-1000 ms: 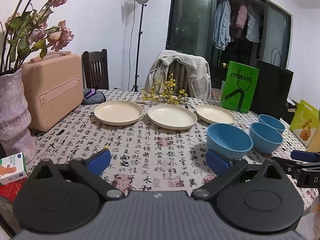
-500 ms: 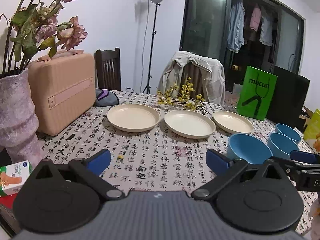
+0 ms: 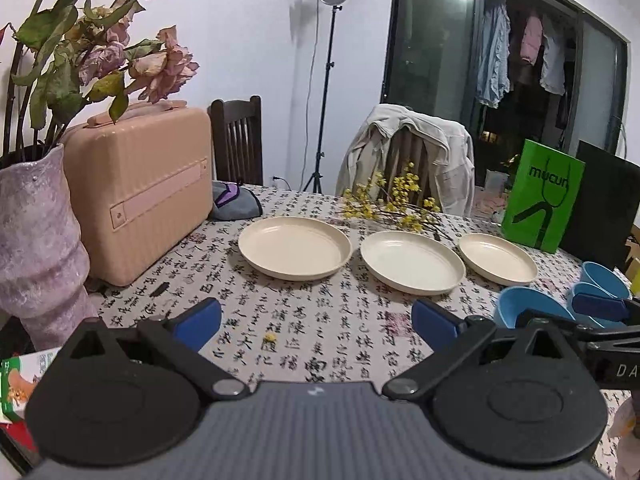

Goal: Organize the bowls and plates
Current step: 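Move both tools toward the cream plate beside the pink suitcase, then close the left gripper on the plate rim while the right gripper also grips it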

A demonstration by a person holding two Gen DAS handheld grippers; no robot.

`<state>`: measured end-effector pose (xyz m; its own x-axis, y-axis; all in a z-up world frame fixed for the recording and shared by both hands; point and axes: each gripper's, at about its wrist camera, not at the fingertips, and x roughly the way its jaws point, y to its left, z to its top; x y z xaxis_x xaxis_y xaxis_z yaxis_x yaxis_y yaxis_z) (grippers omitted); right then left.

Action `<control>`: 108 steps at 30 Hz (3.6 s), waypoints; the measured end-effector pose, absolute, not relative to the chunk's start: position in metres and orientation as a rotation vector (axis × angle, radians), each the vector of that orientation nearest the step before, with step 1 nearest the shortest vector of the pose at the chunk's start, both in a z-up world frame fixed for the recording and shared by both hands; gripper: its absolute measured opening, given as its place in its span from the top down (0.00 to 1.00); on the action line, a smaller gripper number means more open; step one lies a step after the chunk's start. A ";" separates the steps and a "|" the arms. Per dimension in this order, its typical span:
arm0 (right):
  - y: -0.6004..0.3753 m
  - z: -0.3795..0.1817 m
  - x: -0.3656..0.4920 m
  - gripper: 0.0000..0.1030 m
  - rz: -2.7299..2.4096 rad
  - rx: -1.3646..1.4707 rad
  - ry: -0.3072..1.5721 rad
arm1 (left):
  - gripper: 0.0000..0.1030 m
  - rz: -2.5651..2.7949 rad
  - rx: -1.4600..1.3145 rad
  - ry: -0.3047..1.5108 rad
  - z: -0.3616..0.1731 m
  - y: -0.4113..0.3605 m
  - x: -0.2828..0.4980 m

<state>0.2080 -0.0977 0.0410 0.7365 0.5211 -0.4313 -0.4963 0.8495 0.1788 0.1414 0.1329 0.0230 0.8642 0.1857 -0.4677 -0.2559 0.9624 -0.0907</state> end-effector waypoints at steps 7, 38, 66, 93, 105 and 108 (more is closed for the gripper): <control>-0.072 0.043 0.235 0.00 0.563 0.050 0.487 | 0.00 0.266 -0.166 0.470 0.026 0.154 0.161; 0.030 0.043 0.357 0.00 0.576 0.099 0.552 | 0.00 0.479 -0.239 0.538 0.018 0.235 0.268; 0.108 -0.006 0.482 0.00 0.491 0.184 0.680 | 0.00 0.625 -0.224 0.645 -0.015 0.278 0.376; 0.111 -0.076 0.554 0.29 0.534 0.211 0.712 | 0.04 0.645 -0.374 0.738 -0.084 0.306 0.451; 0.114 -0.087 0.562 0.49 0.564 0.195 0.749 | 0.31 0.626 -0.455 0.766 -0.102 0.313 0.454; 0.116 -0.090 0.563 0.53 0.577 0.194 0.765 | 0.33 0.632 -0.477 0.781 -0.107 0.316 0.454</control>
